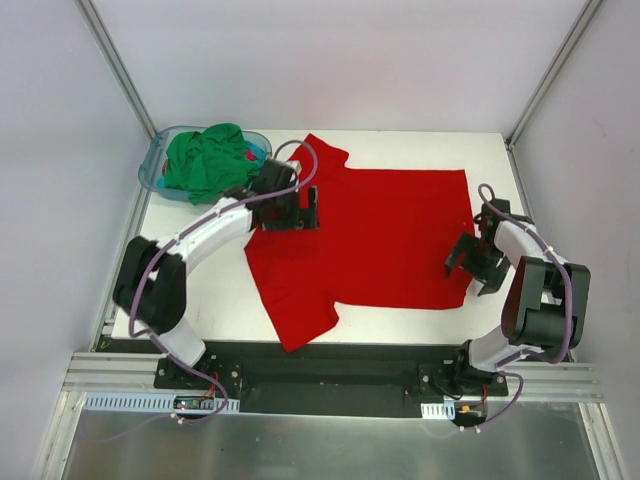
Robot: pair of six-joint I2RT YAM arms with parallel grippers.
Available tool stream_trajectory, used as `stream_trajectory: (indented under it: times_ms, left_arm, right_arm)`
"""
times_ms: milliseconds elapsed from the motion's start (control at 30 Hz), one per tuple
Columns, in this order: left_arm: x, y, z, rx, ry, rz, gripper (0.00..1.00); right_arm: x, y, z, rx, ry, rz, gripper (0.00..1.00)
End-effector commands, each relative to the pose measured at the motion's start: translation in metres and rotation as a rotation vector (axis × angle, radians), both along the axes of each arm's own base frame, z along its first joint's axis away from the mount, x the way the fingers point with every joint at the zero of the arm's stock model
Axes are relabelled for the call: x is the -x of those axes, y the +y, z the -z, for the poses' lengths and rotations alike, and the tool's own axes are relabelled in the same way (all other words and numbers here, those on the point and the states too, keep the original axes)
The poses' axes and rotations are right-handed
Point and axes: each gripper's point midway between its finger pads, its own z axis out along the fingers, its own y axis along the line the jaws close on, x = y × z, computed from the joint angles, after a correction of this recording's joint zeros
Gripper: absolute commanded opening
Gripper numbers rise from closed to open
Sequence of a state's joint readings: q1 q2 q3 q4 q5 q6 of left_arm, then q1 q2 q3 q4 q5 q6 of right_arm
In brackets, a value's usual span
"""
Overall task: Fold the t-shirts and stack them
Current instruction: Flatten out the tshirt
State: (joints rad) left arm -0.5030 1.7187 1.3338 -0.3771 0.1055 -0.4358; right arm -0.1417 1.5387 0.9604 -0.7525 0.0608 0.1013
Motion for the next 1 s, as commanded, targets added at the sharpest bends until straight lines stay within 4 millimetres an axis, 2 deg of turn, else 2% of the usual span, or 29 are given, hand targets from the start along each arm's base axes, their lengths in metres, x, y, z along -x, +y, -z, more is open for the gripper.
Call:
stream_trajectory:
  times_ms: [0,33,100,233,300,400,467,600,800,900,967]
  left_arm:
    - [0.038,0.019,0.027,0.026,0.05,-0.062,0.99]
    - [0.043,0.025,0.033,0.011,0.054,-0.077,0.99]
    - [0.052,0.034,0.04,-0.007,0.065,-0.094,0.99]
    - [0.068,0.035,0.054,0.004,0.116,-0.087,0.99]
    - [0.073,0.037,0.061,-0.003,0.134,-0.087,0.99]
    - [0.078,0.042,0.065,-0.017,0.137,-0.086,0.99]
    - [0.081,0.044,0.066,-0.023,0.137,-0.086,0.99]
    - [0.083,0.043,0.063,-0.014,0.133,-0.075,0.99]
    - [0.087,0.046,0.067,-0.025,0.138,-0.068,0.99]
    - [0.089,0.046,0.068,-0.025,0.143,-0.059,0.99]
    - [0.091,0.043,0.069,-0.012,0.155,-0.038,0.99]
  right_arm:
    - [-0.023,0.001,0.006,-0.033,-0.111,0.008,0.85]
    - [-0.026,0.007,0.007,-0.067,-0.119,-0.005,0.79]
    - [-0.027,0.003,0.012,-0.052,-0.106,0.0,0.71]
    - [-0.025,-0.004,0.019,-0.02,-0.072,0.017,0.56]
    - [-0.023,-0.004,0.024,-0.023,-0.056,0.019,0.45]
    - [-0.02,-0.004,0.026,-0.024,-0.049,0.006,0.23]
    - [-0.018,-0.004,0.023,-0.02,-0.049,-0.006,0.15]
    - [-0.012,-0.005,0.011,-0.001,-0.042,-0.002,0.09]
    - [-0.001,0.004,-0.01,0.1,0.033,-0.008,0.08]
    - [-0.006,0.017,-0.017,0.147,0.068,-0.036,0.09]
    - [-0.018,0.027,-0.022,0.19,0.091,-0.041,0.12]
